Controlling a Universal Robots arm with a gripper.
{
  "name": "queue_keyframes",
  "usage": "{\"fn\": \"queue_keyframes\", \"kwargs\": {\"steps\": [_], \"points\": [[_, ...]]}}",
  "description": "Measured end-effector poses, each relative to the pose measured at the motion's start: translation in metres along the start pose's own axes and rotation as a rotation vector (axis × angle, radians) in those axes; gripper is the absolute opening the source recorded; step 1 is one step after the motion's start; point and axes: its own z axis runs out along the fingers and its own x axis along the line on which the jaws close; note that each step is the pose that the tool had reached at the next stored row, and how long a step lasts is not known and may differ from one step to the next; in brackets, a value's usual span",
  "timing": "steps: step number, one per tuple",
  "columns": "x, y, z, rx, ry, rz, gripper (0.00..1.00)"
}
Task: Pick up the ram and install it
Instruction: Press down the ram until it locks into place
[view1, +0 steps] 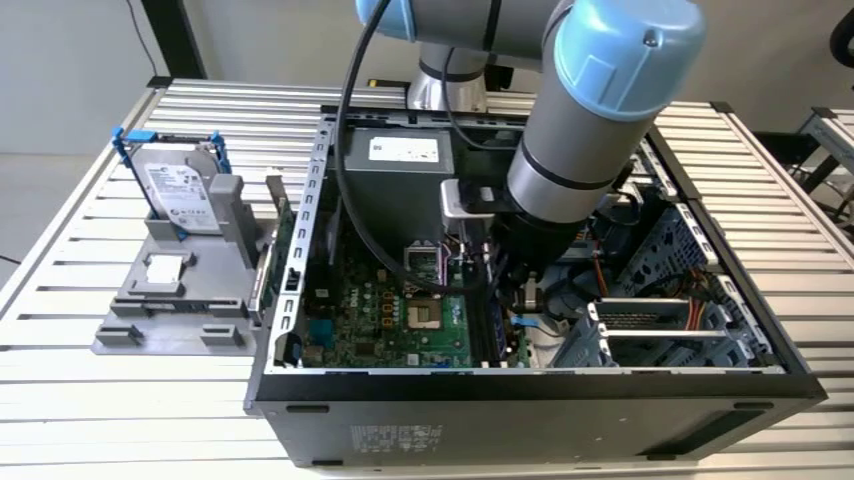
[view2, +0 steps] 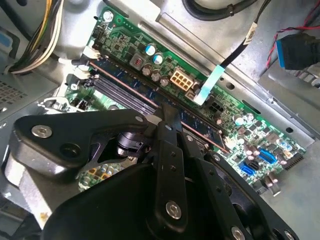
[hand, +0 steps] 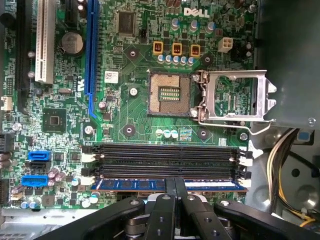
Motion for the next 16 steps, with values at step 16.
{"fn": "queue_keyframes", "kwargs": {"steps": [16], "points": [[-0.0026,0.001,-0.0297,0.0,0.0001,0.0,0.0]]}}
